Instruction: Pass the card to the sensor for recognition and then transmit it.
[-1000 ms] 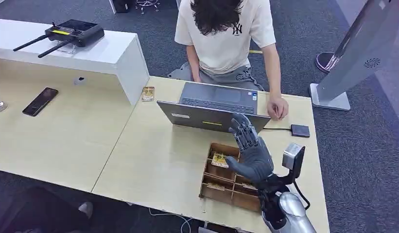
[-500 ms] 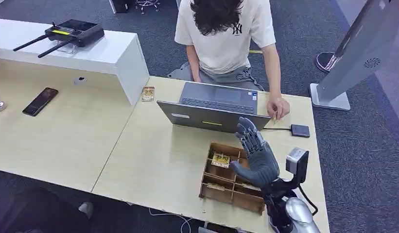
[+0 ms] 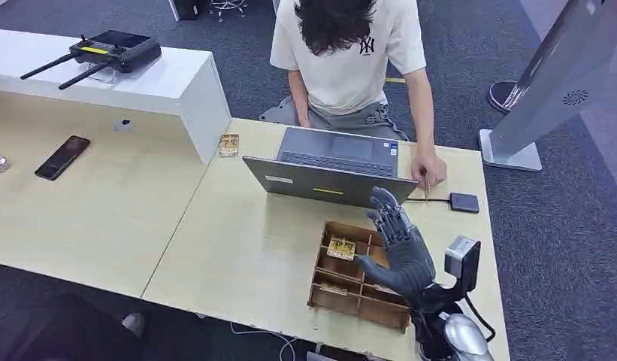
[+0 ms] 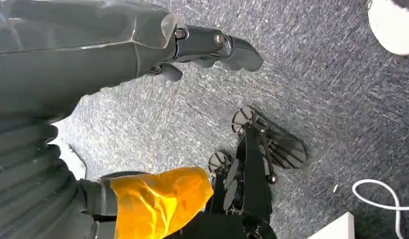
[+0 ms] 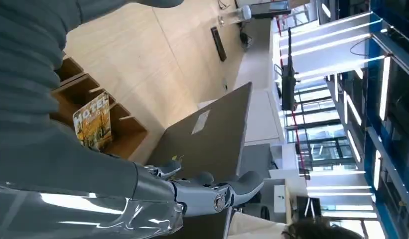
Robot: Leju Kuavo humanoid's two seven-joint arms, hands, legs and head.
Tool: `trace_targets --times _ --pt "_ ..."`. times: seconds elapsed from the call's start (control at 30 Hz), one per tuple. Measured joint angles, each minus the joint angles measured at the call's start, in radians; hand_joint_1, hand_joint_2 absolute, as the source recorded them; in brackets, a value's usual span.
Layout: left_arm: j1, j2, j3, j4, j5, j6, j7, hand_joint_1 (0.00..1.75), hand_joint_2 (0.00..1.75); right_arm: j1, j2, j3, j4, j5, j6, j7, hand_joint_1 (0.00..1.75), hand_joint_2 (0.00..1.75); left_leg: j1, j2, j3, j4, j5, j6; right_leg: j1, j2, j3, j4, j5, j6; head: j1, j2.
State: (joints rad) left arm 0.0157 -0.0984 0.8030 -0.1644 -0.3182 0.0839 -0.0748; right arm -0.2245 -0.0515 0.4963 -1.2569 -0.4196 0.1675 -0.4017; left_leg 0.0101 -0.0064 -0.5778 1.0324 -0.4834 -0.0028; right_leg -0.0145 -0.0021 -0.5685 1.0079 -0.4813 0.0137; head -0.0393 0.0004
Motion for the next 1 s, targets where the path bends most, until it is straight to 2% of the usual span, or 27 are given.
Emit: trace_targets --times 0.5,1.0 --pt "-0.001 0.012 -0.004 0.0 -0.033 0.0 -0.013 0.0 1.75 0.045 -0.016 -0.01 -0.087 0.048 -0.063 0.013 0.0 1.75 0.0 0.0 0.0 0.0 0.0 0.0 0.0 0.0 0.0 0.0 0.0 0.0 0.0 0.0" --pt "0.0 0.032 -0.021 0.0 -0.056 0.0 -0.019 0.0 1.75 0.143 -0.076 -0.025 -0.234 0.201 -0.205 0.064 0.0 1.75 0.0 0.0 0.0 0.0 0.0 0.0 0.0 0.0 0.0 0.0 0.0 0.0 0.0 0.0"
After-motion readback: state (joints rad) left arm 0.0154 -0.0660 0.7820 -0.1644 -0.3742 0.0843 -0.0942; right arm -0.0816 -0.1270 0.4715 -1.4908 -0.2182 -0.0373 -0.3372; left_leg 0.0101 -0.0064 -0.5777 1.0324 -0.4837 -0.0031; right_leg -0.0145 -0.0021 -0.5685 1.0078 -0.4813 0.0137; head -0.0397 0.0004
